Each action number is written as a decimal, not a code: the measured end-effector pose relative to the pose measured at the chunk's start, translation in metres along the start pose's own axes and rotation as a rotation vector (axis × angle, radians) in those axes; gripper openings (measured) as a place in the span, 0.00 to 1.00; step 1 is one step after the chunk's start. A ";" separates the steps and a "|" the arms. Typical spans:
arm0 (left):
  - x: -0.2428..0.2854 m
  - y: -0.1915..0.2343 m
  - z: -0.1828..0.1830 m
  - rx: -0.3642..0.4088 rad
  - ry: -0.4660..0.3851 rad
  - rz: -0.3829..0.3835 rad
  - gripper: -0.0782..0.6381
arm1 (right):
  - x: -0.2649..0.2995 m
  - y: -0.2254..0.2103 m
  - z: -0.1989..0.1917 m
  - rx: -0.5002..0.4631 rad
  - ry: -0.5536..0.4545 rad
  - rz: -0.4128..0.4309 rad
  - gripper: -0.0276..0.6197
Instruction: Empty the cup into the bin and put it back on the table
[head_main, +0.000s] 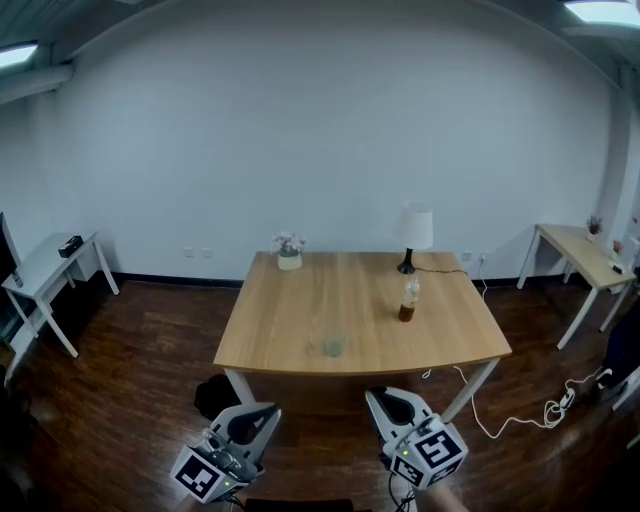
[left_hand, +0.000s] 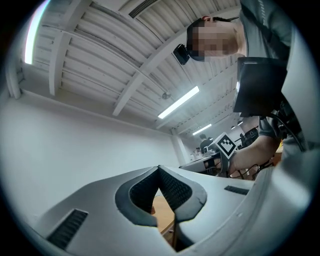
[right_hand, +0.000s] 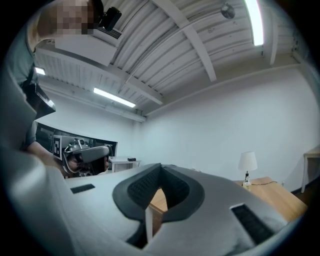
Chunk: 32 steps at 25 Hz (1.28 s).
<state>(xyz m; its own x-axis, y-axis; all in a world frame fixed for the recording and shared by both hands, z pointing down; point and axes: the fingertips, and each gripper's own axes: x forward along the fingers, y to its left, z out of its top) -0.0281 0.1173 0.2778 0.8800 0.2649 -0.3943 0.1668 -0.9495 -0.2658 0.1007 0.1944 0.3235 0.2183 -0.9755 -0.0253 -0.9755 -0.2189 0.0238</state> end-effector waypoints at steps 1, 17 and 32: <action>0.007 0.004 -0.003 0.009 0.010 0.003 0.10 | 0.005 -0.006 -0.001 -0.001 0.001 0.011 0.04; 0.073 0.070 -0.052 0.015 -0.003 -0.027 0.10 | 0.090 -0.084 -0.013 0.006 0.025 0.004 0.04; 0.093 0.169 -0.099 -0.060 -0.038 -0.071 0.10 | 0.176 -0.129 -0.033 0.030 0.053 -0.121 0.04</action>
<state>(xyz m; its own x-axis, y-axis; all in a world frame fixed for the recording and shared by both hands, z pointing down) 0.1261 -0.0357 0.2834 0.8475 0.3370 -0.4102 0.2554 -0.9362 -0.2415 0.2657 0.0504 0.3491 0.3350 -0.9419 0.0264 -0.9421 -0.3352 -0.0062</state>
